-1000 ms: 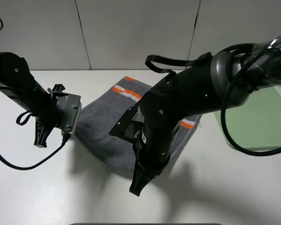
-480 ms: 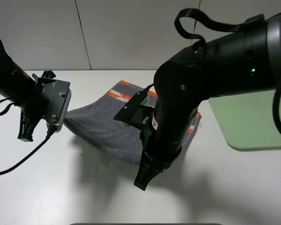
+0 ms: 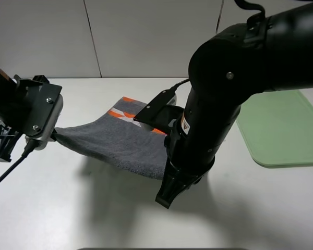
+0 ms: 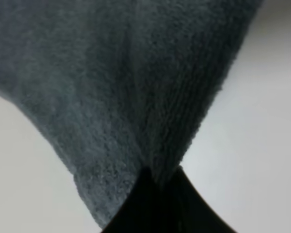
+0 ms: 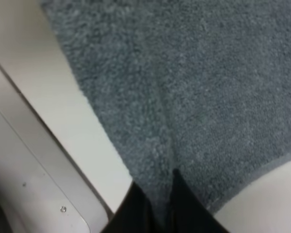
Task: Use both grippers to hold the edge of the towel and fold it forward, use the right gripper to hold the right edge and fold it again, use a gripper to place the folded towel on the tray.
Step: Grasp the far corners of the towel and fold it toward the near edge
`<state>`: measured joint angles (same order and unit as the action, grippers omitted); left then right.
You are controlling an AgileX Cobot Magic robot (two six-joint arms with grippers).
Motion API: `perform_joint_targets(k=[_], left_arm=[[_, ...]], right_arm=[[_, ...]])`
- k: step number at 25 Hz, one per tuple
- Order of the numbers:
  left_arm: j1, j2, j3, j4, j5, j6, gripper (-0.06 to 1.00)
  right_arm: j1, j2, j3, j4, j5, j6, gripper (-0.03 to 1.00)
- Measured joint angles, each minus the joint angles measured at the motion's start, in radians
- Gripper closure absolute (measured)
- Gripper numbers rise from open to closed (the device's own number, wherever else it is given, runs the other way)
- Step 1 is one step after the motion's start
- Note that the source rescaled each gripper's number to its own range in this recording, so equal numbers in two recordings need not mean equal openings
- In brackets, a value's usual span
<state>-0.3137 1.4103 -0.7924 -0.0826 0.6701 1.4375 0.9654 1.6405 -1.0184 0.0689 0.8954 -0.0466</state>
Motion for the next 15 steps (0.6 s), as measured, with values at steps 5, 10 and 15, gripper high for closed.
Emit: perform_joint_targets(k=[5,10,15], left_arm=[[0.000,-0.042,0.000,0.000,0.080,0.000,0.94],[0.000,-0.081,0.000,0.001,0.144,0.000,0.94],[0.000,-0.100,0.000,0.001,0.166,0.000,0.94]], right_arm=[[0.080,-0.004,-0.006,-0.007,0.030,0.004,0.97],[0.154,-0.004,-0.006,-0.012,0.033,0.021,0.97],[0.155,-0.004,-0.006,-0.049,0.034,0.037,0.97]])
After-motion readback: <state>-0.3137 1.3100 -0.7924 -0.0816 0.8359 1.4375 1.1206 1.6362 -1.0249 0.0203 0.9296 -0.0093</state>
